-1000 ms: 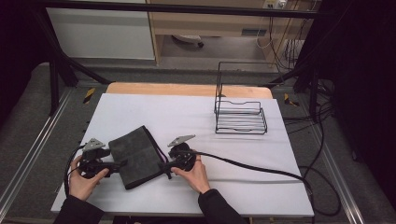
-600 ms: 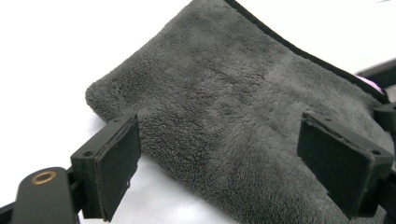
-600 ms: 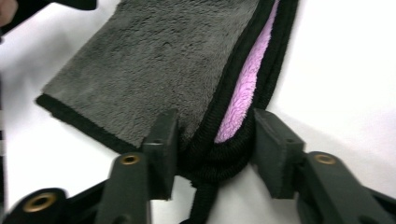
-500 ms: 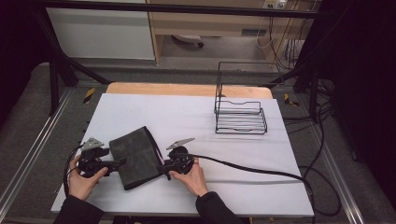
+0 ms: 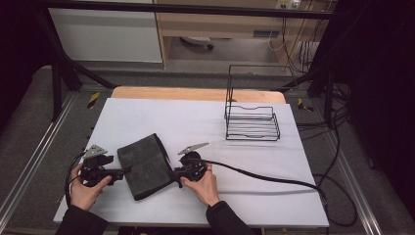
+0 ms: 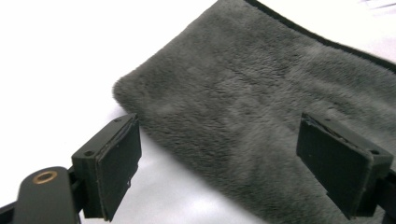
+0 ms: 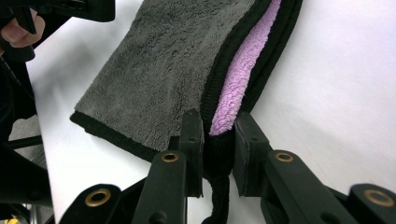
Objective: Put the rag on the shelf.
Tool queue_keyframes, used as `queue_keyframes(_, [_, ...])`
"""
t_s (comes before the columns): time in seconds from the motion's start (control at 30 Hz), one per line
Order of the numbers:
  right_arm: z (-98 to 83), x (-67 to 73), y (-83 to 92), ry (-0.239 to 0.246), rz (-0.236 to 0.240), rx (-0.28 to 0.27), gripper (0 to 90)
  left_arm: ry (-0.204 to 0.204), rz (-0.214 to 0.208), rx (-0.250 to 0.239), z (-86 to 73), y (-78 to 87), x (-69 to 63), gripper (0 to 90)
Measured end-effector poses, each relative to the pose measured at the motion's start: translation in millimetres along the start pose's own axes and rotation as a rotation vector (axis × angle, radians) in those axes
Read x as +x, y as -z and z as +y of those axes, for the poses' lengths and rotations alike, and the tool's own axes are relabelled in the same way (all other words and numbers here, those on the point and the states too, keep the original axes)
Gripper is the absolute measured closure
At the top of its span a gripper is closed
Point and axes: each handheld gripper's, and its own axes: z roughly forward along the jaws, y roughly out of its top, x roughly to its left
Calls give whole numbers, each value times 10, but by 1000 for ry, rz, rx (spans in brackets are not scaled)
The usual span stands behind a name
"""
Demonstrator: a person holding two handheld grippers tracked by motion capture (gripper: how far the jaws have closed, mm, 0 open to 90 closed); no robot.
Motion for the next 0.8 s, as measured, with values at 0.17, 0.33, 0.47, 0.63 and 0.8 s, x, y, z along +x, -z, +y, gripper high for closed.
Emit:
queue_keyframes(0.17, [-75,-93,190,-7,-24,7,766,-3,-2,2,0,-11,-14,139])
queue_keyframes(0.33, [-188,-167,395,-17,-51,14,766,-7,-2,5,3,-22,-32,138])
queue_keyframes(0.47, [-271,-223,526,-13,-77,12,765,-13,-3,6,4,-25,-45,138])
queue_keyframes(0.63, [-400,-304,712,-24,-104,8,765,-18,-5,9,2,-36,-64,138])
queue_keyframes(0.8, [-557,-421,929,-53,-137,-9,765,-21,-14,13,10,-57,-101,137])
